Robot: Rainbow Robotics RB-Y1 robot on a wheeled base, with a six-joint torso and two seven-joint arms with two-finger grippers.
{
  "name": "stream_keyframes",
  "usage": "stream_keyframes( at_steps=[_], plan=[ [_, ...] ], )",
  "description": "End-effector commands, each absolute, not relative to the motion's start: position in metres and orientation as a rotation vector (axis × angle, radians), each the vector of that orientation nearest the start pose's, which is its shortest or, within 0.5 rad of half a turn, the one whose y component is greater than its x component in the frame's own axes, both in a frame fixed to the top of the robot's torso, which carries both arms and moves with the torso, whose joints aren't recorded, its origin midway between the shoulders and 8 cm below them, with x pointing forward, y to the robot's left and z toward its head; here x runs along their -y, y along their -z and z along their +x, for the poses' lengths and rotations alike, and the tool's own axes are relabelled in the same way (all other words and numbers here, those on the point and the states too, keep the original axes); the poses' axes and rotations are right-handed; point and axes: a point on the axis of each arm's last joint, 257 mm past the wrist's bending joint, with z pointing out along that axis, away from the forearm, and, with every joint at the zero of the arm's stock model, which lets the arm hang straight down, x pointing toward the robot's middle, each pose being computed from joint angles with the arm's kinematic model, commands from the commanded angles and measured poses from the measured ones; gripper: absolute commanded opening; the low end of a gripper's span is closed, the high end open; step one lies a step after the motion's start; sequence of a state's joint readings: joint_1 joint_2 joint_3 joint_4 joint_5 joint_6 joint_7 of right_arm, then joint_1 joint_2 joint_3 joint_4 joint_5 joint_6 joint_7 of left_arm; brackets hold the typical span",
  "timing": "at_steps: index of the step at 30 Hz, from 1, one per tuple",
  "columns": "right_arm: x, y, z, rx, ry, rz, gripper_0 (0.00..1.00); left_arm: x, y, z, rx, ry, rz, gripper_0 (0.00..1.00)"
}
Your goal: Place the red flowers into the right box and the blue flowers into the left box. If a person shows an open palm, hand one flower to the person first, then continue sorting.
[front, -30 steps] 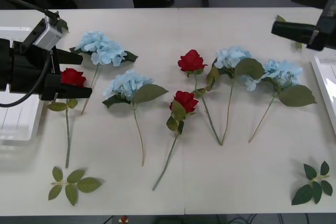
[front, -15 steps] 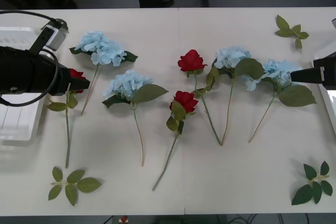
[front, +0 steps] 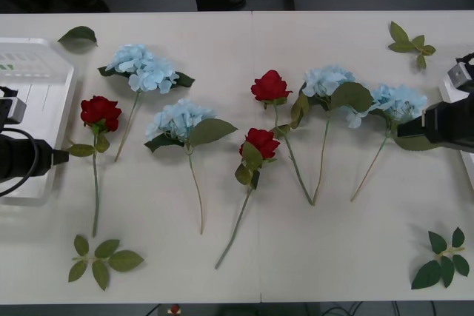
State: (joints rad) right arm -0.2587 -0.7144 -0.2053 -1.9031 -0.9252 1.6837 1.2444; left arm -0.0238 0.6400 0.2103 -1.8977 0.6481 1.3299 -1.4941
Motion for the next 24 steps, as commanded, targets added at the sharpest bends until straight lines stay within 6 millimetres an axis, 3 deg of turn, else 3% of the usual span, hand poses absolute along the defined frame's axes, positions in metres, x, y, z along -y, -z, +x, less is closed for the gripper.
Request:
stream_keyframes(
  at_steps=[1, 8, 16, 24],
  plan=[
    [0.331, 0.191, 0.441, -2.615, -0.298, 0.286, 1.00, -0.402, 0.241, 0.461, -2.456, -0.043, -0.007, 1.00],
    [0.329, 0.214, 0.449, -2.607, -0.244, 0.410, 1.00, -0.387, 0.224, 0.481, -2.461, -0.051, 0.030, 1.00],
    [0.334, 0.258, 0.463, -2.617, -0.217, 0.453, 1.00, -0.376, 0.243, 0.498, -2.450, -0.081, 0.075, 1.00],
    [0.325, 0.278, 0.462, -2.635, -0.233, 0.501, 1.00, -0.344, 0.251, 0.511, -2.436, -0.104, 0.140, 1.00]
  ],
)
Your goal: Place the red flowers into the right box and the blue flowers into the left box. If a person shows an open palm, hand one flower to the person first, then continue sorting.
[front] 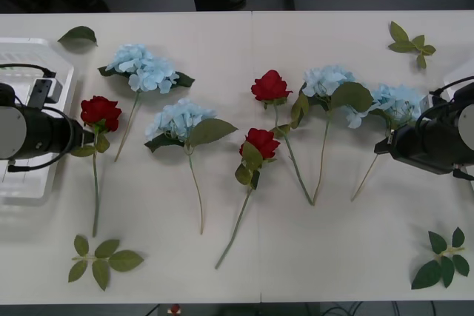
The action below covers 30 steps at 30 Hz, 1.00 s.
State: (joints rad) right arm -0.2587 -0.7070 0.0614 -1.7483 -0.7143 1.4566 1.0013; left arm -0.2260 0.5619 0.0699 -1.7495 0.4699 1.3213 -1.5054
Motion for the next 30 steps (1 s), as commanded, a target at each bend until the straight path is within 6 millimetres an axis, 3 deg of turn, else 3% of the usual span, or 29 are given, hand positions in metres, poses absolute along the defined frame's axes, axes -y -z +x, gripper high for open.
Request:
stream_keyframes(
  at_steps=[1, 9, 21, 26, 30],
  plan=[
    [0.322, 0.279, 0.463, -2.633, -0.236, 0.503, 1.00, -0.339, 0.253, 0.513, -2.437, -0.102, 0.143, 1.00],
    [0.306, 0.288, 0.477, -2.623, -0.205, 0.482, 1.00, -0.327, 0.275, 0.526, -2.428, -0.116, 0.189, 1.00],
    [0.301, 0.310, 0.488, -2.603, -0.106, 0.446, 1.00, -0.331, 0.302, 0.527, -2.457, -0.162, 0.227, 0.93],
    [0.295, 0.322, 0.489, -2.601, -0.096, 0.431, 1.00, -0.334, 0.315, 0.534, -2.452, -0.167, 0.225, 0.79],
    [0.293, 0.327, 0.489, -2.599, -0.100, 0.442, 1.00, -0.337, 0.318, 0.534, -2.458, -0.177, 0.221, 0.59]
  ],
)
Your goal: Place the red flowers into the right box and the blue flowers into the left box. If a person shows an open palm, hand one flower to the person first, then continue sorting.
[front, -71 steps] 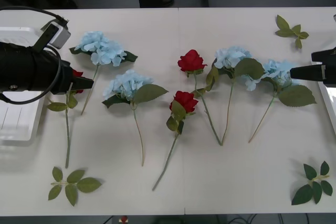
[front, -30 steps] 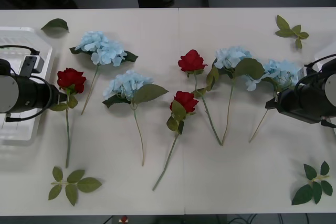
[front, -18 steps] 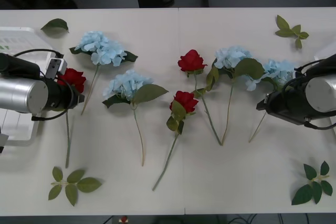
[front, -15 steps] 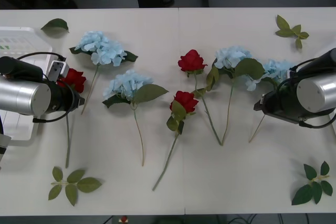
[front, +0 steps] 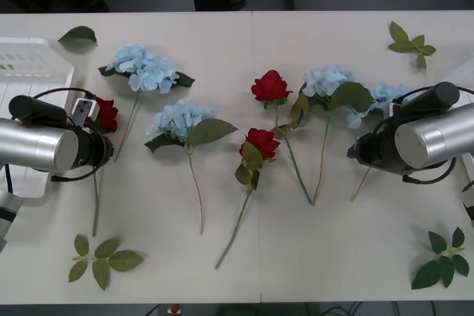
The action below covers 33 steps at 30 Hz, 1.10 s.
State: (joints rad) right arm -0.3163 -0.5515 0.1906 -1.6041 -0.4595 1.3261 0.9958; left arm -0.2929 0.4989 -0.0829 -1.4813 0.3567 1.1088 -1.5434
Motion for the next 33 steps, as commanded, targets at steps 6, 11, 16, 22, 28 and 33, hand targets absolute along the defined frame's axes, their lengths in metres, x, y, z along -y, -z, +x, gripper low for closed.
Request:
stream_keyframes(
  at_steps=[6, 11, 16, 22, 28, 33],
  plan=[
    [0.293, 0.333, 0.488, -2.594, -0.105, 0.449, 0.82, -0.340, 0.323, 0.532, -2.469, -0.191, 0.220, 0.07],
    [0.290, 0.333, 0.488, -2.590, -0.115, 0.449, 0.07, -0.339, 0.320, 0.534, -2.463, -0.189, 0.217, 0.00],
    [0.289, 0.334, 0.489, -2.582, -0.127, 0.452, 0.00, -0.340, 0.302, 0.540, -2.431, -0.162, 0.196, 0.00],
    [0.294, 0.330, 0.491, -2.574, -0.124, 0.454, 0.00, -0.338, 0.243, 0.539, -2.377, -0.083, 0.187, 0.00],
    [0.300, 0.324, 0.493, -2.564, -0.124, 0.450, 0.00, -0.311, 0.165, 0.530, -2.265, 0.043, 0.276, 0.00],
    [0.309, 0.316, 0.494, -2.553, -0.100, 0.423, 0.83, -0.266, 0.111, 0.523, -2.109, 0.195, 0.415, 0.00]
  ],
)
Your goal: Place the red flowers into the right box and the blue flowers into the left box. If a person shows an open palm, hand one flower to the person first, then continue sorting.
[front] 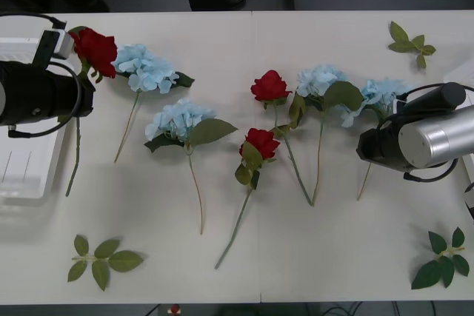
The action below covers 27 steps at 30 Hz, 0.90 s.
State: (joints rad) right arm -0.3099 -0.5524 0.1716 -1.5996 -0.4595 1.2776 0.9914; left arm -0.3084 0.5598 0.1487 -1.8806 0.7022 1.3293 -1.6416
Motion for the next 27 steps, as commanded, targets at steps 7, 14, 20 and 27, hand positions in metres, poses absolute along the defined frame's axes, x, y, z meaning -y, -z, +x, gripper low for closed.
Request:
stream_keyframes(
  at_steps=[7, 14, 20, 27],
  plan=[
    [0.316, 0.294, 0.492, -2.525, -0.097, 0.355, 1.00, -0.182, 0.039, 0.504, -1.825, 0.567, 0.541, 0.00],
    [0.328, 0.248, 0.484, -2.498, -0.155, 0.090, 1.00, -0.106, -0.003, 0.472, -1.587, 0.869, 0.618, 0.00],
    [0.327, 0.204, 0.471, -2.451, -0.191, -0.152, 1.00, -0.043, -0.019, 0.451, -1.442, 1.040, 0.634, 0.00],
    [0.293, 0.157, 0.459, -2.289, -0.418, -0.422, 1.00, 0.025, -0.037, 0.433, -1.343, 1.217, 0.583, 0.00]
  ],
)
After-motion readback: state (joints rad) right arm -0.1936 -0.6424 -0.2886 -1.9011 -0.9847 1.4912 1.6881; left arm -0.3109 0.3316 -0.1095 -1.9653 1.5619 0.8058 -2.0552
